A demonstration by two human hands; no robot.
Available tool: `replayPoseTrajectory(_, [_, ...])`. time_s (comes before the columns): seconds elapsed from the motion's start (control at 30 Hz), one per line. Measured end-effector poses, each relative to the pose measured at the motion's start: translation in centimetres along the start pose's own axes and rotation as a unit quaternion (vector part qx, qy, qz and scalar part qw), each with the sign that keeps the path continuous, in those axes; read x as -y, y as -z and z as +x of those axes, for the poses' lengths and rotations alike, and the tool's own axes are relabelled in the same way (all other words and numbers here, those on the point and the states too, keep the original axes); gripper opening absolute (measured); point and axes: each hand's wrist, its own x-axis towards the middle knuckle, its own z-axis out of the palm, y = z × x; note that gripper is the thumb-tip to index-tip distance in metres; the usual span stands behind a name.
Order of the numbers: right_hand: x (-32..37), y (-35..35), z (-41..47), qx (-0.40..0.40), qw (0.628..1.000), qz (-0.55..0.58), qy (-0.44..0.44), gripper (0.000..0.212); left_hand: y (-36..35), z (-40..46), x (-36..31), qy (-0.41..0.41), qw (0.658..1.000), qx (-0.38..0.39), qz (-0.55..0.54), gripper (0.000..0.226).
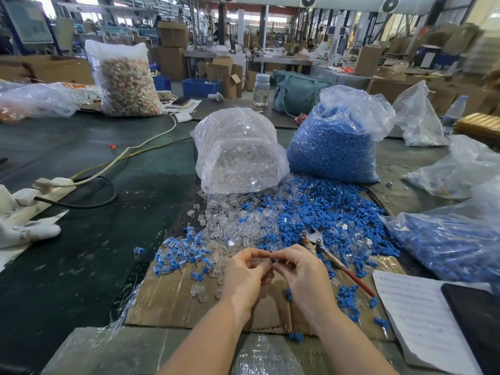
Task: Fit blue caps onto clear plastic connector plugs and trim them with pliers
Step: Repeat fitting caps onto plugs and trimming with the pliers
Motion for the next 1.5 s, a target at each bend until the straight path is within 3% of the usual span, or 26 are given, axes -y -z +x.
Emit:
replayPoseTrajectory(0.37, [-0.2, 0.1, -0.1, 0.017, 1.000, -0.021, -0.009, 0.016, -0.1, -0.2, 0.0, 0.010, 1.000, -0.005, 0.008, 0.009])
replayPoseTrajectory(0.5, [-1.0, 0.7, 0.1, -0.025, 0.992, -0.108, -0.052, 0.037, 0.2, 0.2, 0.0, 0.019, 1.000, -0.023, 0.001, 0.007])
replayPoseTrajectory(0.6, [-1.8, 1.4, 0.1, -0.053, 0.953, -0.244, -0.171, 0.046, 0.4, 0.5, 0.1, 0.009, 0.999, -0.027, 0.019, 0.011])
replayPoseTrajectory(0.73, [-3.2, 1.8, 0.1, 0.052, 0.891, -0.316, -0.321, 0.068, 0.4, 0.6, 0.1, 0.010, 1.000, -0.021, 0.011, 0.012])
replayPoseTrajectory(0.9, [-3.9, 1.8, -0.1, 0.087, 0.875, -0.335, -0.338, 0.075, 0.4, 0.7, 0.1, 0.019, 1.000, -0.018, 0.007, 0.012])
replayPoseTrajectory(1.03, [-3.5, 1.7, 0.3, 0.072, 0.877, -0.348, -0.323, 0.070, 0.6, 0.6, 0.0, 0.028, 0.999, -0.021, 0.003, 0.012])
replayPoseTrajectory(1.3, [-2.6, 2.5, 1.1, 0.059, 0.891, -0.307, -0.329, 0.038, 0.9, 0.8, -0.6, 0.025, 0.999, -0.034, -0.005, 0.012])
replayPoseTrajectory(1.5, [-1.0, 3.7, 1.5, 0.080, 0.940, -0.228, -0.241, 0.021, 0.9, 0.9, -1.3, 0.048, 0.998, -0.029, -0.027, 0.008])
